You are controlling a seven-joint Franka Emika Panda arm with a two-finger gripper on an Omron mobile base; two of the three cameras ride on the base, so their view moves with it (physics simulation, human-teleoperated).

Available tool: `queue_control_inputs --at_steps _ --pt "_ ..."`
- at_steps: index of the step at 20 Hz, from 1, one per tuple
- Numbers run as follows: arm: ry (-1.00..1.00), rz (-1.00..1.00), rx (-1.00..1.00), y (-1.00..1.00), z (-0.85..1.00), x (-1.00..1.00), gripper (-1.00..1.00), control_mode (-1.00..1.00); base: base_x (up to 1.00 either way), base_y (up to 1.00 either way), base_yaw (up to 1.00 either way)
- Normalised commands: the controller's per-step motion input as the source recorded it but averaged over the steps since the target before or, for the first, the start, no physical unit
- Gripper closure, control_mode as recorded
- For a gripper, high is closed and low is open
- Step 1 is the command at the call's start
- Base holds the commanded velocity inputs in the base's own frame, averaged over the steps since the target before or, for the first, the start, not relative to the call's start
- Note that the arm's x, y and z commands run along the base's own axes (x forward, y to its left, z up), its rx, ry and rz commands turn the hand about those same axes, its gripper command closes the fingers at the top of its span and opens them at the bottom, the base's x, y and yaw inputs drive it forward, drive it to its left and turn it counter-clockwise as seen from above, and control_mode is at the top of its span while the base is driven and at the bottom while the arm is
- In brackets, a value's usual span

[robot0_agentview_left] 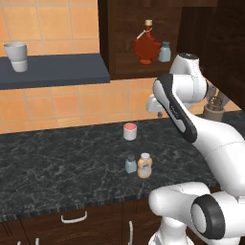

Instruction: Put the shaker and condiment bottle from the counter next to their counterparts in the cabinet.

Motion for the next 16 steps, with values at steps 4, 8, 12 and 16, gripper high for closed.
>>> queue_control_inputs --at_steps 4,8,12,16 --pt "0.0 0.0 0.0 0.01 0.0 -0.04 -1.0 -1.0 0.0 0.0 0.0" --pt "0.0 0.0 0.0 0.09 0.0 -0.14 -1.0 -1.0 0.0 0.0 0.0" --pt "-0.01 0.0 0.0 0.12 0.0 -0.22 -1.0 -1.0 0.0 0.0 0.0" --pt "-0.02 0.0 0.0 0.09 0.0 -0.29 -1.0 -1.0 0.0 0.0 0.0"
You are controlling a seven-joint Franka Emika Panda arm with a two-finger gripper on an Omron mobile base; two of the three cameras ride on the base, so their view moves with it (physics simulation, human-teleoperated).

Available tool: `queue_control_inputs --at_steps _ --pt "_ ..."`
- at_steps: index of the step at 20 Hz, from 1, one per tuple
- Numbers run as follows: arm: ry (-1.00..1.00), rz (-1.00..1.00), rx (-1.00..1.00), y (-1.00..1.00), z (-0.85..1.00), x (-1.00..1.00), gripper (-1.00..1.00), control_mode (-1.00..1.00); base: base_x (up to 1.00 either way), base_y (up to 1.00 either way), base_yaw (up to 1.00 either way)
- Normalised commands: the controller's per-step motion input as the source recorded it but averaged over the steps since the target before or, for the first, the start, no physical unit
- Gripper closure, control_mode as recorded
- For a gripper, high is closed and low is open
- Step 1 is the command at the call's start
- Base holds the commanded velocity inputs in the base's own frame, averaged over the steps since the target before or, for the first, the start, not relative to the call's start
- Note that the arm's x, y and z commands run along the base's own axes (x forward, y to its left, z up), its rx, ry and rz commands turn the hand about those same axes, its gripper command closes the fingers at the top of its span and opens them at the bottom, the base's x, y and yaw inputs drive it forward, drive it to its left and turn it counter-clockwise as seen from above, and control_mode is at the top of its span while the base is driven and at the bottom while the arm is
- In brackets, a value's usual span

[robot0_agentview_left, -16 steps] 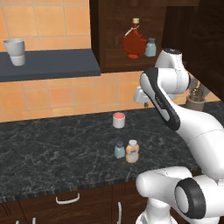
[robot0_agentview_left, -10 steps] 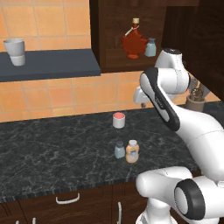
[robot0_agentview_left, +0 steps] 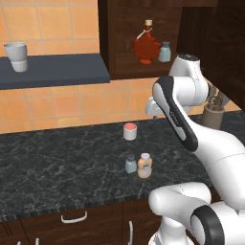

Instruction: Put the shaker and condiment bottle from the counter next to their counterparts in the cabinet.

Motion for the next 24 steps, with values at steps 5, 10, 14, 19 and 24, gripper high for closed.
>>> queue_control_inputs --at_steps 5,10,14,19,24 --pt "-0.07 0.01 0.0 0.05 0.0 -0.41 -1.0 -1.0 0.0 0.0 0.0" --pt "-0.11 0.05 0.0 0.01 0.0 -0.37 -1.0 -1.0 0.0 0.0 0.0" --pt "-0.11 0.11 0.0 0.0 0.0 -0.17 -1.0 -1.0 0.0 0.0 0.0" --pt "-0.12 0.17 0.0 0.03 -0.03 -0.02 -1.0 -1.0 0.0 0.0 0.0" --pt "-0.05 0.21 0.0 0.06 -0.1 0.0 -1.0 -1.0 0.0 0.0 0.0"
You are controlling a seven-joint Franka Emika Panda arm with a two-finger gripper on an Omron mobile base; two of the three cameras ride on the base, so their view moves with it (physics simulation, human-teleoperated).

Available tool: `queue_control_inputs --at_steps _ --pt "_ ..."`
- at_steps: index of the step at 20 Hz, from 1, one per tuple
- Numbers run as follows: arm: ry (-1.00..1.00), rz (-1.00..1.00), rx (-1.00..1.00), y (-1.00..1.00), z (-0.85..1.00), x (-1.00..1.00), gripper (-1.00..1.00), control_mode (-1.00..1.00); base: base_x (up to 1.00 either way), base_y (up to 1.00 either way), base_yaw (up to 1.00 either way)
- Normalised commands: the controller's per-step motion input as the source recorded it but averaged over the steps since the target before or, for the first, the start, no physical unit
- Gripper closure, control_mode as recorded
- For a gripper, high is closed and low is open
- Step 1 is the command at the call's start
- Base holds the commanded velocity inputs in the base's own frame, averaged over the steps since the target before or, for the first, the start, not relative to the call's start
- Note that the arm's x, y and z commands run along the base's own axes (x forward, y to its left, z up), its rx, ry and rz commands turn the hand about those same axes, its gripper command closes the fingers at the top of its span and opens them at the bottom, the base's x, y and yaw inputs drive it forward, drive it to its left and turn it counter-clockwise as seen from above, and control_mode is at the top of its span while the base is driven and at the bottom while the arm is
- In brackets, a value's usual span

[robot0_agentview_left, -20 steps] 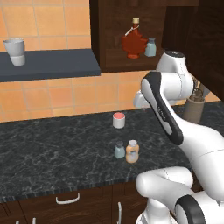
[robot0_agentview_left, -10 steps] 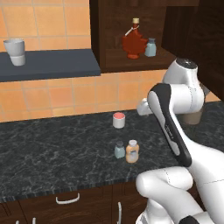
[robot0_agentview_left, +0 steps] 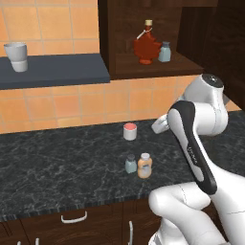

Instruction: Put the shaker and condiment bottle from the counter next to their counterparts in the cabinet.

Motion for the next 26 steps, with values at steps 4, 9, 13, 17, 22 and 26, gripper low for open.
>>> queue_control_inputs --at_steps 4,9,13,17,22,26 --pt "0.0 0.24 0.0 0.04 -0.11 0.0 -1.0 -1.0 0.0 0.0 0.0" --pt "0.0 0.29 -0.07 0.06 -0.12 0.0 -1.0 -1.0 0.0 0.0 0.0" --pt "0.0 0.34 -0.09 0.07 -0.06 0.0 -1.0 -1.0 0.0 0.0 0.0" --pt "0.0 0.35 -0.1 0.03 -0.06 0.0 -1.0 -1.0 0.0 0.0 0.0" --pt "-0.02 0.36 -0.14 0.0 -0.12 0.06 -1.0 -1.0 0.0 0.0 0.0" --pt "-0.08 0.36 -0.2 0.0 -0.22 0.14 -1.0 -1.0 0.0 0.0 0.0"
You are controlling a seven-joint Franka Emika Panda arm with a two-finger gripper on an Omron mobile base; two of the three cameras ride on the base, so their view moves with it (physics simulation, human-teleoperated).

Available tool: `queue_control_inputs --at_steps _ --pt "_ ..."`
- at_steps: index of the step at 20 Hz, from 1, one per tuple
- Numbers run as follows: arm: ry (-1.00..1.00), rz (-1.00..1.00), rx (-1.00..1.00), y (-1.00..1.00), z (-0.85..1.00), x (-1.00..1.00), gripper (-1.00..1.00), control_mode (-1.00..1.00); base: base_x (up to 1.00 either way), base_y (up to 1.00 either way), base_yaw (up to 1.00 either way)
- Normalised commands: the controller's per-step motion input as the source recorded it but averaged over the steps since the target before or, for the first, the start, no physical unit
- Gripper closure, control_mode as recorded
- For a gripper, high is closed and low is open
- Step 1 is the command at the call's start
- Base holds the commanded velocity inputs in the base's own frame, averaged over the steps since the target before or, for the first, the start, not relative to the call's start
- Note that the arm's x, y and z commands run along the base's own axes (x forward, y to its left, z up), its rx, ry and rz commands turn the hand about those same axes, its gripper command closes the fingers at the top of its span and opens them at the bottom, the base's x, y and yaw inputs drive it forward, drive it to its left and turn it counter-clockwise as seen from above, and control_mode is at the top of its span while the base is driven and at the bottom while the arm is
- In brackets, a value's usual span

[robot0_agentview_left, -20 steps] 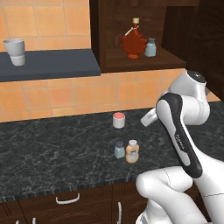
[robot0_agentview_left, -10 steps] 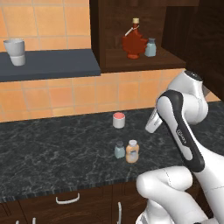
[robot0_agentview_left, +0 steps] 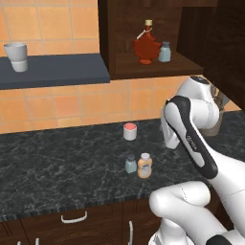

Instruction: Put the shaker and condiment bottle from the counter next to their counterparts in the cabinet.

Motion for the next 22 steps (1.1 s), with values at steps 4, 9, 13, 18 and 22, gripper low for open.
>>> queue_control_inputs --at_steps 4,9,13,18,22 --pt "-0.08 0.31 -0.06 0.04 -0.22 0.17 -1.0 -1.0 0.0 0.0 0.0" --pt "-0.08 0.35 0.0 0.06 -0.21 0.05 -1.0 -1.0 0.0 0.0 0.0" --pt "-0.03 0.33 -0.01 0.06 -0.25 0.05 -1.0 -1.0 0.0 0.0 0.0" --pt "0.0 0.23 -0.04 0.07 -0.29 0.17 -1.0 -1.0 0.0 0.0 0.0" --pt "0.0 0.12 -0.02 0.05 -0.28 0.17 -1.0 -1.0 0.0 0.0 0.0"
